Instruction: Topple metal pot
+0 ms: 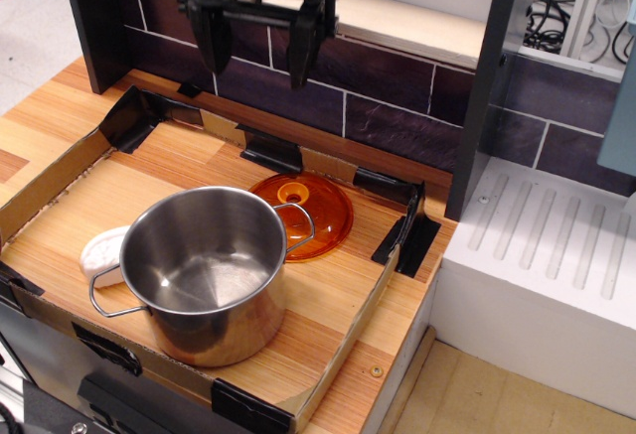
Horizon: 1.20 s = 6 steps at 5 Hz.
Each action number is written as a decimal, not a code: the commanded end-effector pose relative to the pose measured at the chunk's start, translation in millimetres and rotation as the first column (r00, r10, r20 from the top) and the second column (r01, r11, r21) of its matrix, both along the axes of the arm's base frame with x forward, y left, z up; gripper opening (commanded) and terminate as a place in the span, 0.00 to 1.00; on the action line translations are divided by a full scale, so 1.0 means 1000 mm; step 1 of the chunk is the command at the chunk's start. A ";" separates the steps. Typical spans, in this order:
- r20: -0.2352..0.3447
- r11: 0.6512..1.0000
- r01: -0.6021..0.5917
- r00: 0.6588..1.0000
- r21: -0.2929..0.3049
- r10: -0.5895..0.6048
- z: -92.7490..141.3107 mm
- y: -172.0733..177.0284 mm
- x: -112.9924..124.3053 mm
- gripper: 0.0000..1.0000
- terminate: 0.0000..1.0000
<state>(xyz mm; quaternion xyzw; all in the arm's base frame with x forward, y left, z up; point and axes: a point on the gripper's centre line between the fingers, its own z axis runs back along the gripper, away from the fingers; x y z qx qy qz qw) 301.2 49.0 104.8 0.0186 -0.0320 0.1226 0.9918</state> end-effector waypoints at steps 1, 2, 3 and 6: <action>-0.018 0.984 0.155 0.987 -0.090 -0.157 0.035 -0.021 -0.014 1.00 0.00; -0.120 0.907 0.367 0.910 -0.204 -0.396 0.038 -0.047 -0.039 1.00 0.00; -0.099 0.792 0.579 0.791 -0.193 -0.603 0.035 -0.072 -0.079 1.00 0.00; -0.113 0.633 0.758 0.623 -0.158 -0.774 -0.003 -0.089 -0.122 1.00 0.00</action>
